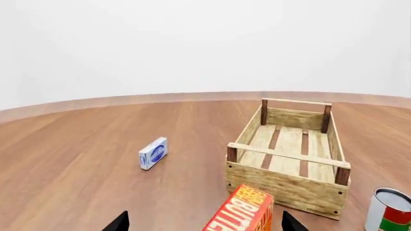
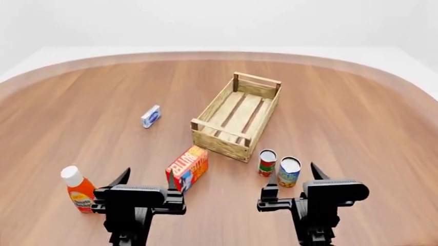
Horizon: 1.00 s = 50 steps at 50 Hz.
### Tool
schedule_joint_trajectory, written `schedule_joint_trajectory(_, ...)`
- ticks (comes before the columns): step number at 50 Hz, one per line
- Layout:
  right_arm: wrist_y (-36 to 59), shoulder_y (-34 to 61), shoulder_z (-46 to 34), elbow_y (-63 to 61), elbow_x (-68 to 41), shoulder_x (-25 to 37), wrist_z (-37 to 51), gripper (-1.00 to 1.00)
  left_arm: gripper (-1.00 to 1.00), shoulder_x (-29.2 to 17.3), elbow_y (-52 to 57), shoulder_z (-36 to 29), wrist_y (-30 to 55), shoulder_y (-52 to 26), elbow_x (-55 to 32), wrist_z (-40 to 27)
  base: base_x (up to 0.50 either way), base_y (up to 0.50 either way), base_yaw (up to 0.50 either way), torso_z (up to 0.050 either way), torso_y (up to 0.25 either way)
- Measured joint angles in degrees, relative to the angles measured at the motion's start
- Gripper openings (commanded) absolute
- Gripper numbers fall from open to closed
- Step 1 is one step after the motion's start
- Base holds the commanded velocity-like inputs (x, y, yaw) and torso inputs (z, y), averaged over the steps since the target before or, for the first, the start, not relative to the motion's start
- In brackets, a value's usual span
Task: Pick up the ketchup, and put it in the wooden tray.
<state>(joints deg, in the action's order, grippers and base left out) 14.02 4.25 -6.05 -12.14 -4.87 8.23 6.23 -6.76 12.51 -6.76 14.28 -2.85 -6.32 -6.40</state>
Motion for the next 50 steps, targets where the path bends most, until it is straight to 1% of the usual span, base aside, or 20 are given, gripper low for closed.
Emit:
schedule_joint_trajectory(7, 2.2, 1.1, -0.2, -1.5, -0.6, 0.8, -0.1, 1.0, 1.0, -0.5, 2.4, -0.5, 2.6, -0.8, -0.9, -0.2, 0.49, 0.0, 0.0, 0.0, 0.0)
schedule_joint_trajectory(22, 5.5, 2.8, -0.5, -4.5, -2.2, 2.6, -1.1, 1.0, 1.0, -1.4, 6.5, -1.0, 6.8, -2.4, -2.6, -0.8, 0.0, 0.0, 0.01, 0.0, 0.0)
schedule_joint_trajectory(50, 10.2, 6.7, -3.1, -7.7, -3.1, 6.1, -3.8, 1.0, 1.0, -2.9, 9.5, 0.1, 9.9, -4.3, -4.7, -2.8, 0.0, 0.0, 0.5, 0.0, 0.0)
